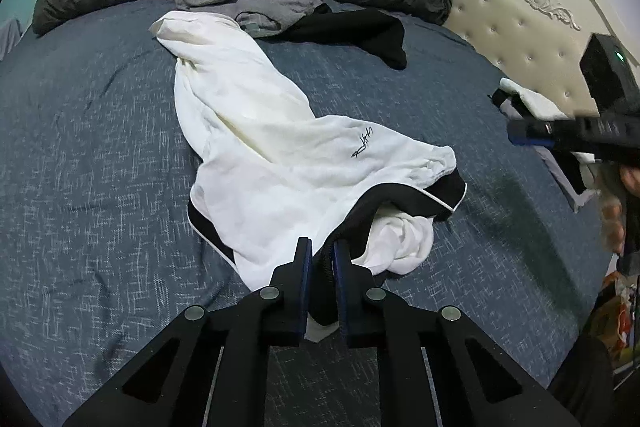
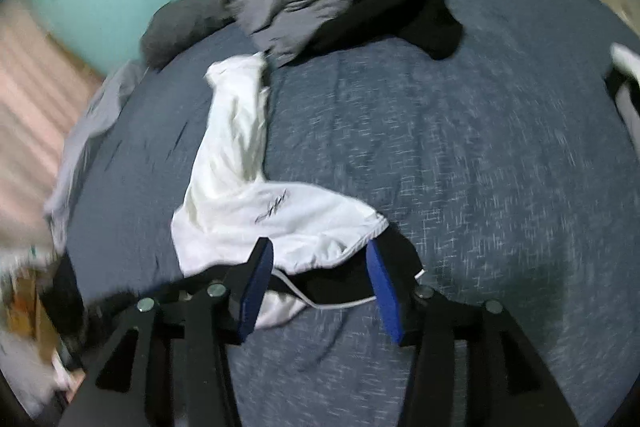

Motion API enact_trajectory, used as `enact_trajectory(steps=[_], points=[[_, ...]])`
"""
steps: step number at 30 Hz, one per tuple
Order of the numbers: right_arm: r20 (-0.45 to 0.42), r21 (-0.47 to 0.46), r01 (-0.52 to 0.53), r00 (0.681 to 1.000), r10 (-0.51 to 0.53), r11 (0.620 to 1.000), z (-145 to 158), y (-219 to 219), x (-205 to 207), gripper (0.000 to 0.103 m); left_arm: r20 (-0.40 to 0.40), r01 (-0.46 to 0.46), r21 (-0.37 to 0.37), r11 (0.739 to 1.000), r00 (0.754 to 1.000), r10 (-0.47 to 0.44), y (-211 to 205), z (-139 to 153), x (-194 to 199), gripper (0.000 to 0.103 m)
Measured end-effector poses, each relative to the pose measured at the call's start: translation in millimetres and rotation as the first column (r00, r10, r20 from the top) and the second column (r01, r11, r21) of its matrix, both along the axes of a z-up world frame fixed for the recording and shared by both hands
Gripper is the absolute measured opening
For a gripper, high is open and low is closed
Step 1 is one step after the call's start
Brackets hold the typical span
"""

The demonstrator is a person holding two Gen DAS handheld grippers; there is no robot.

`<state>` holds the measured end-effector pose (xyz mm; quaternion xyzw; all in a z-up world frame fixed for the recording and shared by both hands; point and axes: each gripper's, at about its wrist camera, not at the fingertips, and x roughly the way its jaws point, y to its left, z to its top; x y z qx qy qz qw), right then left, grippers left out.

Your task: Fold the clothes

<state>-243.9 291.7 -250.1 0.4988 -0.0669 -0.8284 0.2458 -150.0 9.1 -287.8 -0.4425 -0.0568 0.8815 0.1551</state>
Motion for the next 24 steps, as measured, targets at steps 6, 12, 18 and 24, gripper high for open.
enact_trajectory(steps=[6,12,18,24], points=[[0.002,0.131,-0.201,0.979,0.203,0.971,-26,-31,32,0.049,-0.004,0.001,-0.007,1.0,1.0,-0.001,-3,4,-5,0.012],[0.023,0.252,-0.266,0.963,0.269,0.93,-62,-49,38,0.049,-0.006,0.015,-0.005,1.0,1.0,-0.015,-6,2,-6,0.006],[0.016,0.324,-0.274,0.959,0.285,0.905,-82,-55,28,0.035,-0.018,0.038,0.008,0.999,0.999,-0.037,-10,0,-6,0.005],[-0.001,0.32,-0.267,0.959,0.282,0.909,-80,-49,13,0.003,-0.054,0.04,0.041,0.998,0.998,-0.038,-20,-1,-6,0.002]])
